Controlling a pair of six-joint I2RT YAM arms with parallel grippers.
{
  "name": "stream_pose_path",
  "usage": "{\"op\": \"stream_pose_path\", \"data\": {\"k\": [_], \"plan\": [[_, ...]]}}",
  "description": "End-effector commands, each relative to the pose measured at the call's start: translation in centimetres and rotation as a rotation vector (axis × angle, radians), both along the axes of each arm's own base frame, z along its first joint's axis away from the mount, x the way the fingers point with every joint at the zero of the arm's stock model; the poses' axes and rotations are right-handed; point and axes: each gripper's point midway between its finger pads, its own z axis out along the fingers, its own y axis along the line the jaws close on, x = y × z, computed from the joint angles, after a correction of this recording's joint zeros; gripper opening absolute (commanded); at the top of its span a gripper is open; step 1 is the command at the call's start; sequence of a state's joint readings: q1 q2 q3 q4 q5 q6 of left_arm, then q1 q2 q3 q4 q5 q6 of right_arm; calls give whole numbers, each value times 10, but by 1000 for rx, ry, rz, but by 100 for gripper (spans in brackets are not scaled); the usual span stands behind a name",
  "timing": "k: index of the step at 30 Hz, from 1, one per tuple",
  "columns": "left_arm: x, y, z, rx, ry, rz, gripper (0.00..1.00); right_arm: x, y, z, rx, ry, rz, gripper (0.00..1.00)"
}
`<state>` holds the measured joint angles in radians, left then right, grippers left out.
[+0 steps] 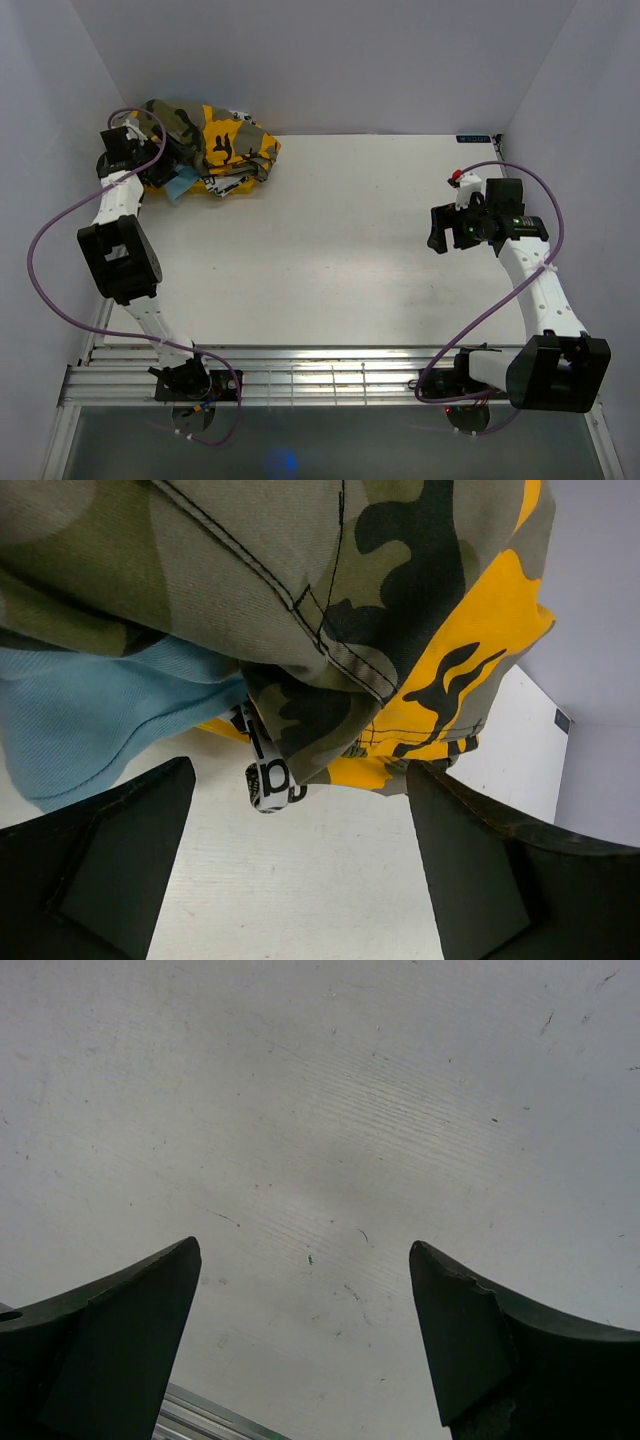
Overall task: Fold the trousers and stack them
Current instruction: Grab the trousers from the pile
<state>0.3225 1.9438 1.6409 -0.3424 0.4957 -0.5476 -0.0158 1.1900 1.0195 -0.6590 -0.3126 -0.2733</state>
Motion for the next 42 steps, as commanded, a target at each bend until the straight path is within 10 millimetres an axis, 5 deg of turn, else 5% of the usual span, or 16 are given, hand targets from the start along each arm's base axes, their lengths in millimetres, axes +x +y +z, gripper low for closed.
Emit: {"op": "stream_pose_path", "data": {"k": [1, 11, 17, 21, 28, 32, 33, 42], "plan": [[8, -17, 26, -9, -103, -49, 98, 8, -2, 12, -10, -27, 0, 90], [27, -41, 0, -41, -93, -86, 98, 9, -3, 10, -15, -16, -6, 90], [52, -39, -12, -98, -66, -43, 97, 7, -6, 9, -27, -18, -14, 90], [65, -49, 16, -85, -158, -94, 89, 8, -7, 8, -29, -13, -19, 90], [62, -67, 65, -78, -289, -207, 40, 11, -6, 10, -21, -12, -15, 90], [61, -66, 121, -19, -408, -226, 14, 12, -5, 12, -15, -19, -10, 90], [60, -67, 130, -9, -422, -234, 1, 13, -6, 14, -17, -23, -10, 90], [40, -87, 235, 45, -651, -358, 0, 17, -4, 27, -14, -68, 4, 90]]}}
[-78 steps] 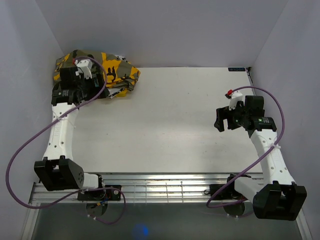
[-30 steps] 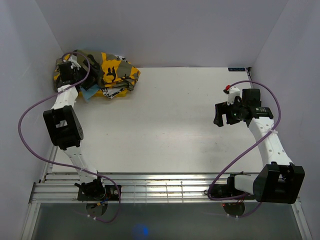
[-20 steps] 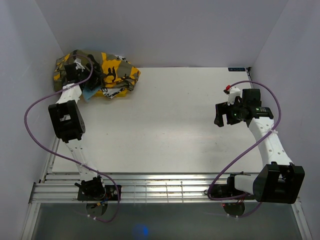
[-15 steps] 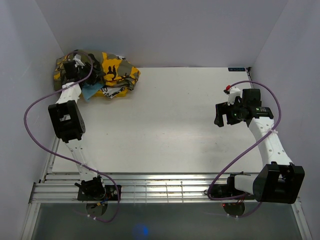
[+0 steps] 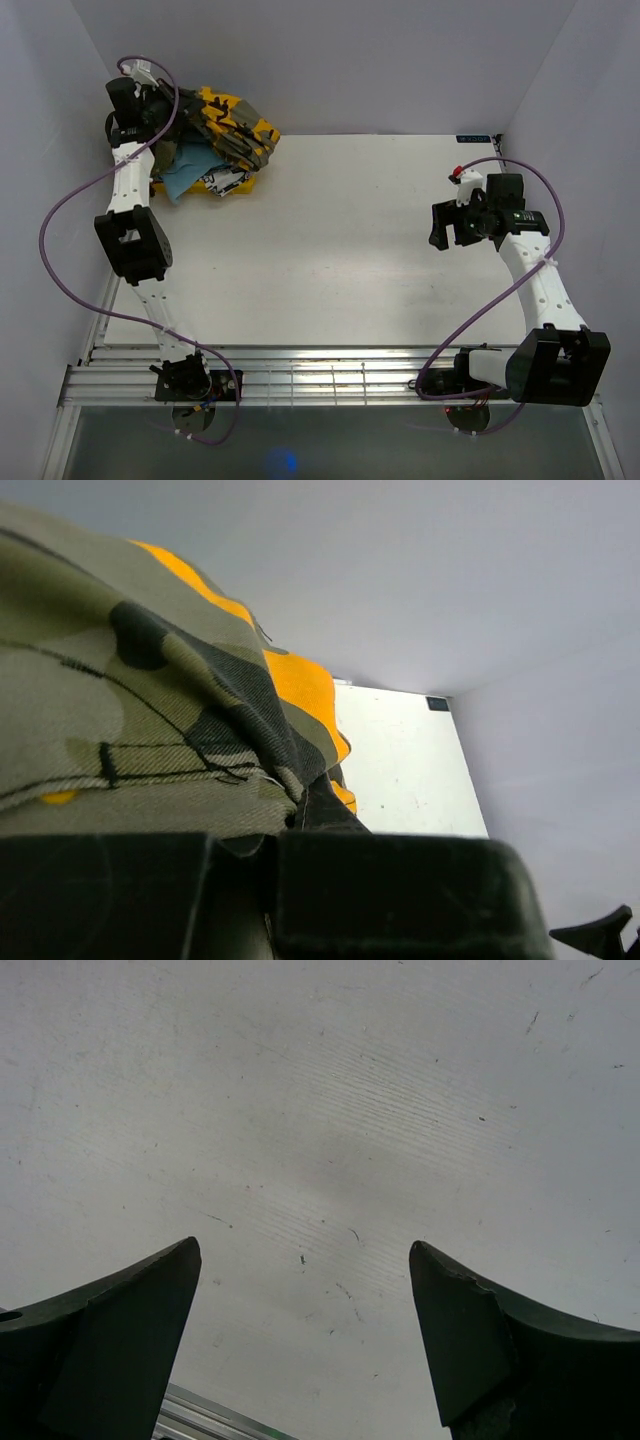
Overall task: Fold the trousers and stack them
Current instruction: Grab the trousers from the pile, then move the trousers to the center of the board
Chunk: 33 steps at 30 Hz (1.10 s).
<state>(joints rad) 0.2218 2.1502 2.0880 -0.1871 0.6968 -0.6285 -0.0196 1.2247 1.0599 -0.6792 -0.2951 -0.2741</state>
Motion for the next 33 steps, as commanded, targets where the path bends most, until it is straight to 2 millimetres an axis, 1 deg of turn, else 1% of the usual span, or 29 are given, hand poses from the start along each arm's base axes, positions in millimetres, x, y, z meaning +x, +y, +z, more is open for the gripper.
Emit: {"op": "stream_pose_path", "data": {"k": [1, 2, 3, 4, 5, 6, 7, 8, 9, 10, 11, 12, 13, 14, 15, 16, 17, 18, 19, 20, 21, 22, 23, 26, 27, 29, 30, 32, 33], "plan": [[-41, -26, 134, 69, -327, -100, 0, 11, 0, 26, -4, -89, 20, 90], [-48, -34, 141, 73, -351, -139, 0, 12, 0, 29, -7, -98, 20, 90], [-57, -41, 159, 83, -404, -159, 0, 13, -1, 32, -6, -106, 18, 90], [-64, -48, 167, 84, -427, -181, 0, 14, -2, 35, -6, -117, 17, 90], [-75, -65, 174, 80, -446, -233, 0, 14, -2, 38, -4, -125, 16, 90], [-91, -77, 198, 99, -529, -264, 0, 16, -3, 44, 0, -140, 11, 90], [-101, -89, 207, 102, -563, -298, 0, 16, -3, 47, 9, -145, 11, 90], [-113, -110, 211, 97, -584, -347, 0, 16, -3, 50, 13, -152, 9, 90], [-126, -124, 220, 106, -624, -380, 0, 17, -7, 53, 16, -159, -3, 90], [-146, -137, 236, 119, -671, -404, 0, 18, -7, 58, 23, -175, -2, 90], [-163, -171, 240, 112, -699, -473, 0, 18, -8, 61, 33, -182, -3, 90], [-172, -183, 246, 135, -741, -488, 0, 19, -14, 64, 44, -189, -18, 90], [-190, -194, 258, 142, -783, -502, 0, 18, -11, 70, 74, -200, -4, 90], [-205, -218, 263, 133, -813, -542, 0, 18, -12, 74, 91, -210, 0, 90], [-212, -227, 266, 150, -849, -548, 0, 19, -19, 77, 103, -218, -17, 90], [-228, -248, 273, 135, -881, -577, 0, 17, -17, 83, 130, -236, 1, 90], [-235, -258, 277, 133, -902, -584, 0, 17, -20, 86, 139, -247, -1, 90], [-242, -265, 283, 125, -920, -581, 0, 17, -28, 90, 141, -261, -19, 90], [-246, -273, 290, 110, -938, -573, 0, 15, -28, 97, 155, -282, -8, 90], [-253, -290, 291, 86, -944, -602, 0, 15, -36, 101, 156, -296, -26, 90], [-256, -298, 294, 73, -951, -605, 0, 14, -38, 104, 155, -311, -24, 90], [-264, -302, 306, 58, -983, -603, 0, 13, -40, 109, 150, -331, -24, 90], [-270, -314, 311, 33, -986, -603, 0, 14, -43, 113, 143, -344, -31, 90], [-281, -332, 319, -15, -1024, -614, 0, 13, -53, 118, 133, -364, -58, 90], [-276, -334, 321, -31, -1019, -584, 0, 12, -58, 118, 134, -367, -73, 90], [-277, -335, 330, -64, -1043, -561, 0, 12, -60, 122, 146, -387, -78, 90], [-269, -337, 329, -70, -1037, -539, 0, 10, -60, 122, 159, -394, -79, 90], [-260, -336, 331, -80, -1027, -498, 0, 10, -60, 126, 167, -421, -74, 90], [-248, -334, 327, -77, -1000, -448, 0, 9, -59, 127, 165, -436, -68, 90]]}}
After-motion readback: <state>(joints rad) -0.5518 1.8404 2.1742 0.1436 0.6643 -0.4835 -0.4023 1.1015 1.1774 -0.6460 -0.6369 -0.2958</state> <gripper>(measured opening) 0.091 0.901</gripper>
